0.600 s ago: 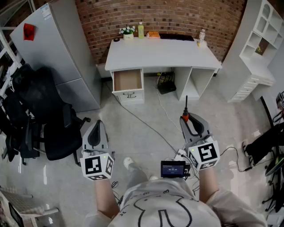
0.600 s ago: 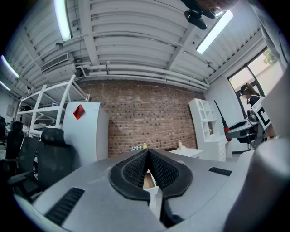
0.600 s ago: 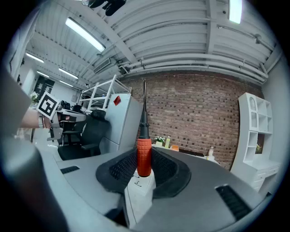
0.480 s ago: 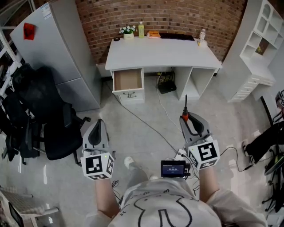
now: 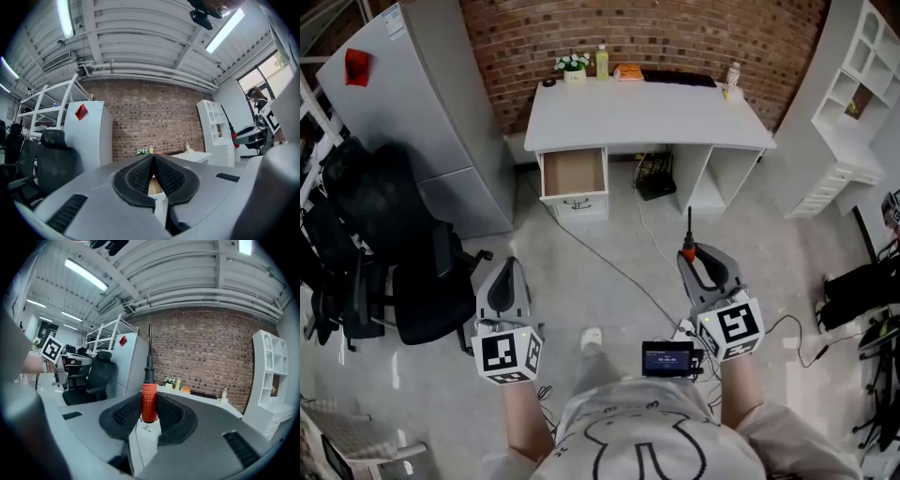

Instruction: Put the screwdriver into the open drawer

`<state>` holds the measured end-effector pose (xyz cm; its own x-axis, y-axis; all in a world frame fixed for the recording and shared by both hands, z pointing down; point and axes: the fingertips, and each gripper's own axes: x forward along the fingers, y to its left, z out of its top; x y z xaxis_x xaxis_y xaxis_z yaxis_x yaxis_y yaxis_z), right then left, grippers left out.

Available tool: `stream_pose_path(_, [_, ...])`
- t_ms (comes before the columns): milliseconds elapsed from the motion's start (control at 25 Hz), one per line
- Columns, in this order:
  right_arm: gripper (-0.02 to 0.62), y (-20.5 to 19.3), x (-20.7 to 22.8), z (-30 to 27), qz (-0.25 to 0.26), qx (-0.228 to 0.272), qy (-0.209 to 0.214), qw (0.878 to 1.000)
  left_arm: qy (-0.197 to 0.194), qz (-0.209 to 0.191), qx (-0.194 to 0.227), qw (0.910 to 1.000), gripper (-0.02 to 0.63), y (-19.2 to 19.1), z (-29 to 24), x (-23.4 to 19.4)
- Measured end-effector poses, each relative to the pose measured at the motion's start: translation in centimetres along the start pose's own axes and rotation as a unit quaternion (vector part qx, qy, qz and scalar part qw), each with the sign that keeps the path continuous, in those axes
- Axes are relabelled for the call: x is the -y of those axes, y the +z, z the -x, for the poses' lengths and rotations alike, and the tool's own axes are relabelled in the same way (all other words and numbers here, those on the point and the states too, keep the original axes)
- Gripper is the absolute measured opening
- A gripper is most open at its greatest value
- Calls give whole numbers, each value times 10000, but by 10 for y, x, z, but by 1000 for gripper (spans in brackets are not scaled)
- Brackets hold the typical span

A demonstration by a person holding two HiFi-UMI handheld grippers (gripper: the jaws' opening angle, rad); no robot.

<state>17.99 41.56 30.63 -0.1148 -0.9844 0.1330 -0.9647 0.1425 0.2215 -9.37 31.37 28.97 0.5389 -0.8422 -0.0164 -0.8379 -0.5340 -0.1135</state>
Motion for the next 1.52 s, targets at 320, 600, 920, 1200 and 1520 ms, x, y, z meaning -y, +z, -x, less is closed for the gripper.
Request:
stream_pose_path(320, [95,8,11,-76,-77,-141,-115,9998,-65,93,-77,9999,11,-11,-67,-48])
stream_pose_path(600, [95,19,16,-144,-106,-272,-208,9994,-162,149,-53,9997,11,-13,-131,-95])
stream_pose_path(920, [95,26,21,-206,-173,-315,-442,9984,-303,109,-51,9995,11,-17,-186,-143])
stream_pose_path(1200, [95,20,20,-233,-282,-395,-432,9979,-315,107,-88,9994,11,-24,-208,-160])
stream_pose_path(1520, [95,7,31,-276,-439,-443,-216,9978,-188,130,-295,9993,11,-46,-234,-172])
